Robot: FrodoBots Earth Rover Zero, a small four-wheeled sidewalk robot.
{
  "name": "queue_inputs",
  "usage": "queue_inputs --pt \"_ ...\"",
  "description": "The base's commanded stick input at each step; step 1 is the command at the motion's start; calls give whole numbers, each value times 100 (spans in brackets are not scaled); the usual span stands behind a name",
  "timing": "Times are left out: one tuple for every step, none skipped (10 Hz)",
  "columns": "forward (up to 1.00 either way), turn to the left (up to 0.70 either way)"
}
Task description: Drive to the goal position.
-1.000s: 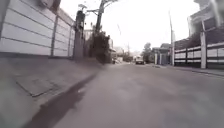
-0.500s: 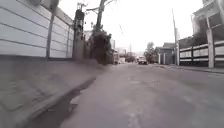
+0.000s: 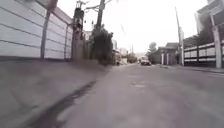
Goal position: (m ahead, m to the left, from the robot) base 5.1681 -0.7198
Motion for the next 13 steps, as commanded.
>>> queue_inputs --pt "100 0" --pt "100 0" --pt "100 0" --pt "100 0" --pt "100 0" --pt "100 0" --pt "100 0" --pt "100 -11" --pt "100 -40" --pt "100 -40" --pt "100 -40" --pt "100 -40" --pt "100 -40"
